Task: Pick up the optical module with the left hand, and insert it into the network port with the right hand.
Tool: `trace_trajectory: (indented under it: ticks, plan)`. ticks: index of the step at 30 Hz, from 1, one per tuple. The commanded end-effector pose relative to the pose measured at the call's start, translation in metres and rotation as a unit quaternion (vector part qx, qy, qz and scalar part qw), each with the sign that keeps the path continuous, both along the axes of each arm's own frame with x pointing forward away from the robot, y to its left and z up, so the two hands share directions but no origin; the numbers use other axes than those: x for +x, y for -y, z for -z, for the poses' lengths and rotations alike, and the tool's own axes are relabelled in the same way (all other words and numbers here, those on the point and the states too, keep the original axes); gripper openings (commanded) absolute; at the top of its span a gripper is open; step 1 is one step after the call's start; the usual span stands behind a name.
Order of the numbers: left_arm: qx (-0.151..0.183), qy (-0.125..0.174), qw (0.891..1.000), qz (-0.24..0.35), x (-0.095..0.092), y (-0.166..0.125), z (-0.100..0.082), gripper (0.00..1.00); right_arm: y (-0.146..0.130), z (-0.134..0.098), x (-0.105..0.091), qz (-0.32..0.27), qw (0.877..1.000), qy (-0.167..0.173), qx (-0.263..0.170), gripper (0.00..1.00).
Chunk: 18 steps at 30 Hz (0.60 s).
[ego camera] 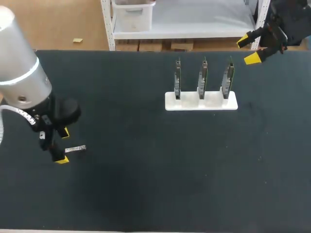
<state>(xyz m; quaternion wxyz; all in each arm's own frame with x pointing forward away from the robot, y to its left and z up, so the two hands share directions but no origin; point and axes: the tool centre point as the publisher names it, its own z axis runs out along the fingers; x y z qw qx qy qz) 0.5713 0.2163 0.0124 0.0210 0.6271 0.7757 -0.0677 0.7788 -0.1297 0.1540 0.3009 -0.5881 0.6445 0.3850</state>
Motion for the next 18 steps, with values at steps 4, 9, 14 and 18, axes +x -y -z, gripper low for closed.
trace_trajectory:
  ticks: [4, 9, 14, 18]
  plan:
    - [0.004, -0.008, 1.000, 0.000, 0.007, 0.001, 0.012, 1.00, 0.000, 0.000, 0.001, -0.001, 1.000, -0.001, 0.000, 1.00]
    - [0.016, -0.010, 1.000, 0.006, 0.005, 0.001, 0.020, 1.00, 0.000, 0.000, 0.001, -0.001, 1.000, -0.001, 0.000, 1.00]
    - [0.019, -0.011, 1.000, 0.004, 0.005, 0.001, 0.024, 1.00, 0.000, 0.000, 0.001, -0.001, 1.000, -0.001, 0.000, 1.00]
    - [0.019, -0.012, 1.000, 0.001, 0.005, 0.001, 0.025, 1.00, 0.000, 0.000, 0.001, -0.001, 1.000, -0.001, 0.000, 1.00]
